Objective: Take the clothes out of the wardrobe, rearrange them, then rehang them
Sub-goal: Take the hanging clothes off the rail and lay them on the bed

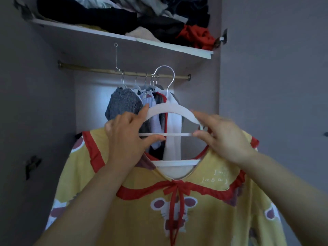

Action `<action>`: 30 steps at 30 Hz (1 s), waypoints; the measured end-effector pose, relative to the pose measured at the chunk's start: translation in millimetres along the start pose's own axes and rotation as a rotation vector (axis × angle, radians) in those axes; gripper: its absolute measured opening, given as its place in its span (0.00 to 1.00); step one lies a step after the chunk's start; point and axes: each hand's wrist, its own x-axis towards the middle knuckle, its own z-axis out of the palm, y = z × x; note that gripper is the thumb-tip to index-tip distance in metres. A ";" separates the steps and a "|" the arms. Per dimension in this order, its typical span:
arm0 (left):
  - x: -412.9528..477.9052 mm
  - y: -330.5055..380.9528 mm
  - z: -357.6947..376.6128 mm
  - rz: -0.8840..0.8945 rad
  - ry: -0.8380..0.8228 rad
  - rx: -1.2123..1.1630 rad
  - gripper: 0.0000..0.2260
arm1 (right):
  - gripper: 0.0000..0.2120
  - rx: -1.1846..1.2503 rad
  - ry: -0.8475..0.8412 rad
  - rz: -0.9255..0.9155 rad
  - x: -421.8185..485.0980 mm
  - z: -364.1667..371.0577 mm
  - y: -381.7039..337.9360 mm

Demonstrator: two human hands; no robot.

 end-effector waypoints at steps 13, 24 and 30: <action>-58.1 122.8 -21.1 0.084 -0.043 -0.150 0.35 | 0.28 -0.523 0.028 0.028 -140.7 -116.1 -16.4; -108.8 207.4 -67.2 0.144 -0.132 -0.687 0.30 | 0.25 -0.911 0.100 0.285 -251.3 -215.2 -120.8; -147.1 302.2 -125.3 0.294 -0.078 -1.060 0.28 | 0.25 -1.154 0.032 0.488 -340.7 -300.5 -219.0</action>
